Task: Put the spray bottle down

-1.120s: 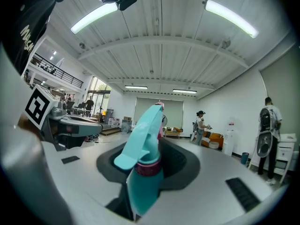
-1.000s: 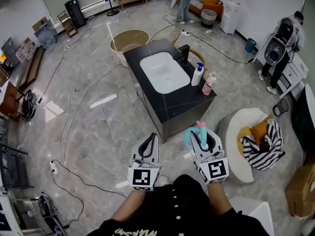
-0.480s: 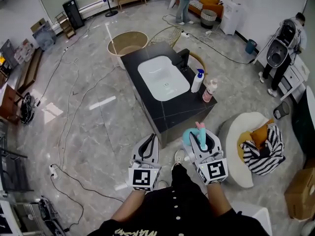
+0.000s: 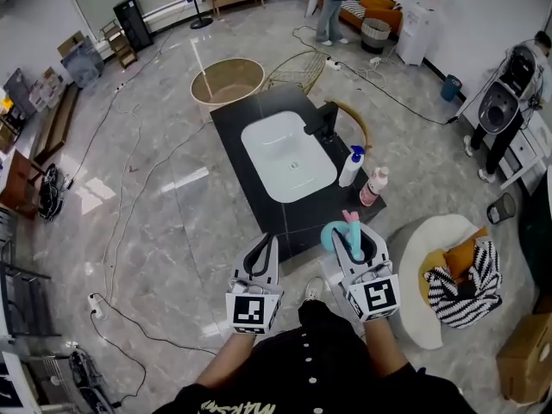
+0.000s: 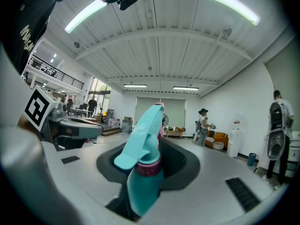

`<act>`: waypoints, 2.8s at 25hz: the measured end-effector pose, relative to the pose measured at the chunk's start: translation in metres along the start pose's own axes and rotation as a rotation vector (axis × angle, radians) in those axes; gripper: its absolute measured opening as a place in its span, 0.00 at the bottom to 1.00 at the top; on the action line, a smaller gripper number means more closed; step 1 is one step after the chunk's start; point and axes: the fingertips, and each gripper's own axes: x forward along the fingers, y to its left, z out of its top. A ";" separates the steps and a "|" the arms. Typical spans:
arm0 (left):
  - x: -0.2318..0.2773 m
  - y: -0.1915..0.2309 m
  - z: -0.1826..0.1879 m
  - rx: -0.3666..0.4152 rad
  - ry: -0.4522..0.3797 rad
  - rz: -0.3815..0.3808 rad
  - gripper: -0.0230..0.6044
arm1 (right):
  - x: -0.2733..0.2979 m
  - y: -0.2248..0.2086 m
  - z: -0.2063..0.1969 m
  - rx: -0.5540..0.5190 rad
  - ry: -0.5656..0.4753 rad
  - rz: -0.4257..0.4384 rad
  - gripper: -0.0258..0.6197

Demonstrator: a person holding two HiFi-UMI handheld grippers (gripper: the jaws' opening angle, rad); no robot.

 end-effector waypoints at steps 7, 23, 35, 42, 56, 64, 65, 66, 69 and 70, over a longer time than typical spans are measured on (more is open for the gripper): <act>0.069 0.014 0.010 0.001 -0.001 0.054 0.07 | 0.055 -0.050 -0.002 0.000 -0.001 0.052 0.23; 0.147 0.029 0.010 -0.009 0.017 0.092 0.07 | 0.125 -0.103 -0.013 0.007 0.006 0.103 0.23; 0.162 0.057 0.004 -0.023 0.061 0.032 0.07 | 0.158 -0.097 -0.038 0.032 0.075 0.051 0.23; 0.164 0.057 -0.034 -0.072 0.144 -0.009 0.07 | 0.180 -0.095 -0.109 0.041 0.164 0.024 0.23; 0.152 0.035 -0.087 -0.111 0.252 -0.094 0.07 | 0.201 -0.095 -0.234 0.123 0.269 -0.061 0.23; 0.145 0.024 -0.099 -0.118 0.277 -0.114 0.07 | 0.202 -0.093 -0.237 0.132 0.251 -0.062 0.24; 0.145 0.022 -0.100 -0.119 0.279 -0.115 0.07 | 0.202 -0.093 -0.237 0.135 0.251 -0.060 0.24; 0.145 0.021 -0.100 -0.119 0.279 -0.115 0.07 | 0.202 -0.093 -0.237 0.141 0.250 -0.057 0.24; 0.146 0.018 -0.099 -0.121 0.277 -0.119 0.07 | 0.202 -0.091 -0.236 0.159 0.248 -0.037 0.28; 0.147 0.017 -0.098 -0.118 0.272 -0.121 0.07 | 0.202 -0.090 -0.235 0.164 0.247 -0.030 0.31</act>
